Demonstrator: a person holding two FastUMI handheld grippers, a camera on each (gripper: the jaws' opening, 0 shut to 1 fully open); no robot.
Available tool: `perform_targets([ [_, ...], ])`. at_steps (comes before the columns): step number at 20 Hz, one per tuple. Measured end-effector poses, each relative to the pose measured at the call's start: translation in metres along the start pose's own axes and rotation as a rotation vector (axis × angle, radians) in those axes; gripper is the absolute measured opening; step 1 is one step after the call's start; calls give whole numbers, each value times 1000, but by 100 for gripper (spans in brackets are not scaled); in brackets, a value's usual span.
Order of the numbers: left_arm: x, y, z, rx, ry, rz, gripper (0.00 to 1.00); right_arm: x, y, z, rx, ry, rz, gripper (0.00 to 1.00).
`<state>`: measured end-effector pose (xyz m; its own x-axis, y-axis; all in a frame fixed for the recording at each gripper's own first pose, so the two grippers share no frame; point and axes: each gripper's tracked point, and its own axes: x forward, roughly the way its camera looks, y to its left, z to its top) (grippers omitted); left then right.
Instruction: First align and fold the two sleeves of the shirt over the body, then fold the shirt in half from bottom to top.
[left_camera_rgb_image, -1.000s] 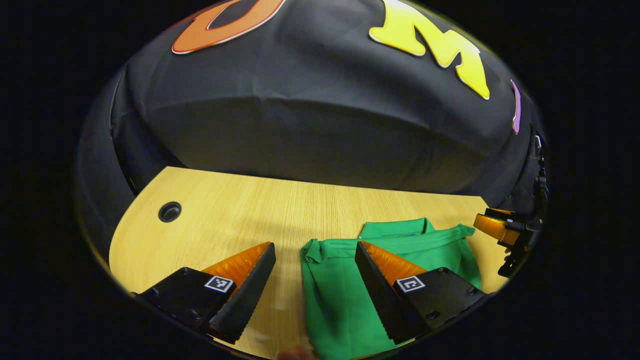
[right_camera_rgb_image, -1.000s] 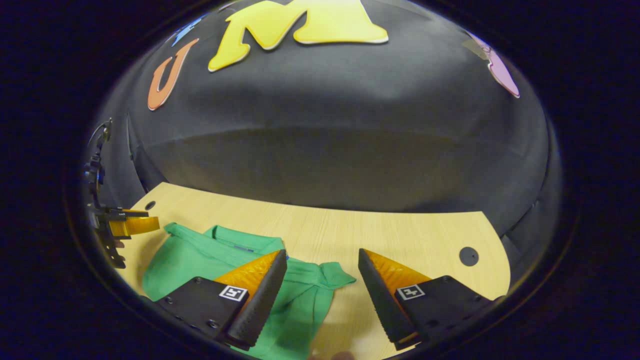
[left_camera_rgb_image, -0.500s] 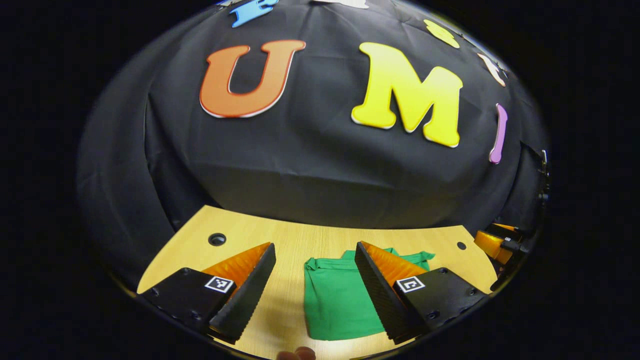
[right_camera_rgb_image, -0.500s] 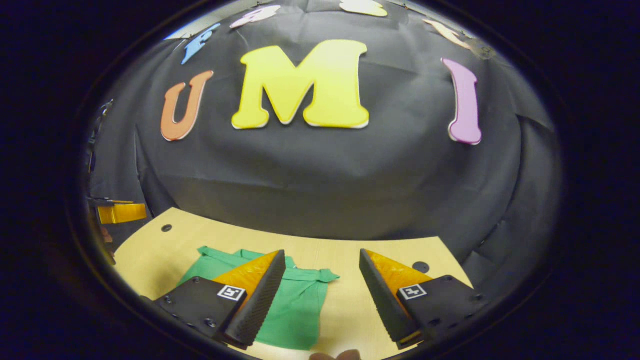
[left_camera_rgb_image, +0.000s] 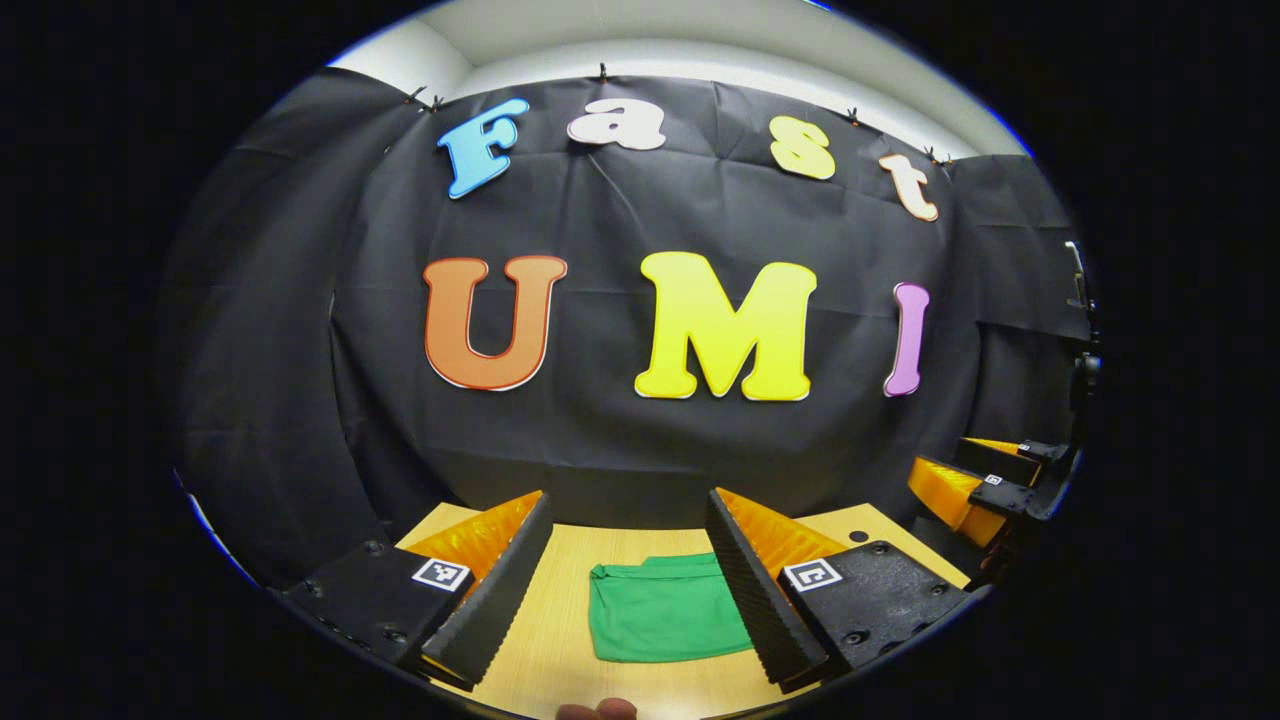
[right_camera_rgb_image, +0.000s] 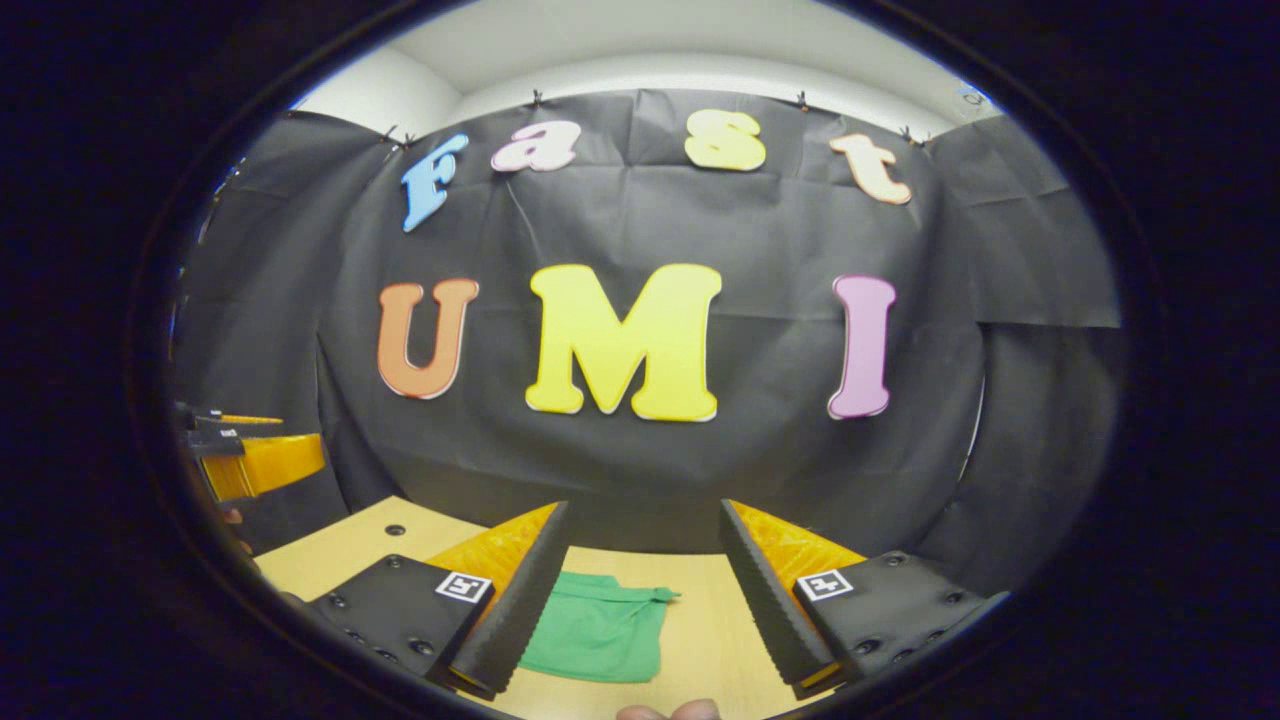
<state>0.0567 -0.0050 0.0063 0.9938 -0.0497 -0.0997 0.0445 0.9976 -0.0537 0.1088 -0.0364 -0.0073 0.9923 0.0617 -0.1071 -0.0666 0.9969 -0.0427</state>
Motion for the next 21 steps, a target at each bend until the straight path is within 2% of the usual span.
perform_targets([
  [2, -26, -8, 10, 12, -31, -1, 100, -28, 3, 10, -7, -16, -6, 92],
  [5, -56, -19, 16, 35, -57, 13, 98, -69, 4, 17, 3, -22, -25, 92],
  [6, -64, -20, 18, 44, -65, 23, 88, -81, 5, 13, 16, -10, -28, 92],
  [7, -72, -19, 19, 48, -76, 30, 98, -92, 8, 6, 26, 6, -26, 95],
  [8, -79, -22, 19, 43, -83, 30, 100, -103, 9, -2, 35, 24, -28, 97],
  [9, -85, -25, 18, 36, -86, 24, 88, -111, 9, -7, 46, 43, -29, 92],
  [10, -88, -27, 13, 36, -78, 17, 98, -118, 10, -13, 52, 61, -31, 92],
  [12, -94, -33, 5, 44, -63, 2, 98, -128, 8, -22, 55, 91, -39, 95],
  [13, -95, -36, 1, 45, -53, -5, 98, -130, 7, -24, 57, 99, -45, 92],
  [21, -97, -41, -1, 48, -38, -26, 98, -136, 8, -12, 66, 71, -75, 92],
])
